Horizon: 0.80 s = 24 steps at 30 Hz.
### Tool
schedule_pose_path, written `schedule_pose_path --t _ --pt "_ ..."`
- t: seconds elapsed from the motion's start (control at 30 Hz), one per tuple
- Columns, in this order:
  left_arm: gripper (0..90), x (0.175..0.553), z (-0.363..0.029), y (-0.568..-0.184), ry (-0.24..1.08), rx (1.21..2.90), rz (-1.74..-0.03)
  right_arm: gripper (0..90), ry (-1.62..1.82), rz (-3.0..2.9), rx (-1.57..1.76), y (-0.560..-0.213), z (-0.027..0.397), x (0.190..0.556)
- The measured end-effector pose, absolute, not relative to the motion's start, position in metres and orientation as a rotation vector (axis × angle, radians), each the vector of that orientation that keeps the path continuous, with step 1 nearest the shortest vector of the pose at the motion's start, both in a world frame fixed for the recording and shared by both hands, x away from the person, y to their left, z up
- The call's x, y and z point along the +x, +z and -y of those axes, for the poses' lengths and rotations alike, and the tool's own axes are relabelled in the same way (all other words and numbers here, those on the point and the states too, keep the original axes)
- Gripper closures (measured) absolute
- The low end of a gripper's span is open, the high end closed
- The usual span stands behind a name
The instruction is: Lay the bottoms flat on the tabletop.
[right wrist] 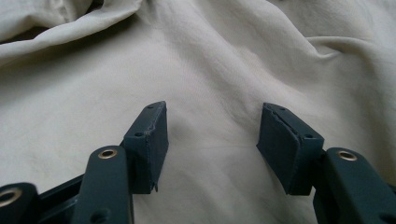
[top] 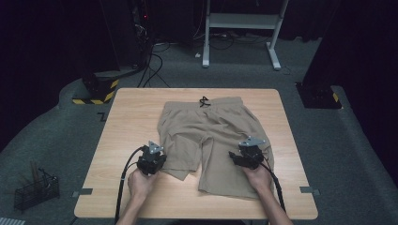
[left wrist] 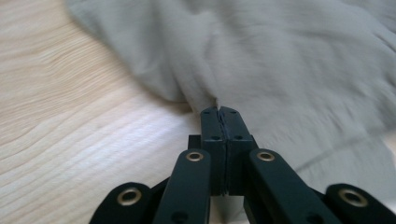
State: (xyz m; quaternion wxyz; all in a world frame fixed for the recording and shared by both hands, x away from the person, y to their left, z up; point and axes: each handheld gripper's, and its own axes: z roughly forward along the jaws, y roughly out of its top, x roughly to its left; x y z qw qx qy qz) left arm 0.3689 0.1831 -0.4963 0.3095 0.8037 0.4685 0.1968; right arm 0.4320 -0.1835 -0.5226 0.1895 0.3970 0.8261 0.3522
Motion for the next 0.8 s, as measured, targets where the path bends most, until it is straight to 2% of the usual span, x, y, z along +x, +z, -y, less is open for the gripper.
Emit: schedule_pose_path --t 0.13,0.23,0.4,0.6,0.8 --pt "89.8 0.346 -0.178 -0.49 0.506 2.159 -1.16 42.5 0.991 -2.321 1.115 -0.523 0.184 0.432" --pt "89.8 0.332 -0.174 -0.493 0.437 2.168 -1.116 42.1 0.988 -2.321 1.114 -0.523 0.183 0.432" --pt "88.9 0.322 -0.171 -0.497 0.4 2.174 -1.058 42.1 0.988 -2.321 1.114 -0.523 0.183 0.432" --pt "68.3 0.341 -0.194 -0.489 0.405 2.018 -1.176 42.0 0.988 -2.321 1.114 -0.523 0.183 0.432" --pt "63.3 0.36 -0.213 -0.493 0.458 2.0 -1.326 41.9 0.987 -2.321 1.115 -0.523 0.183 0.432"
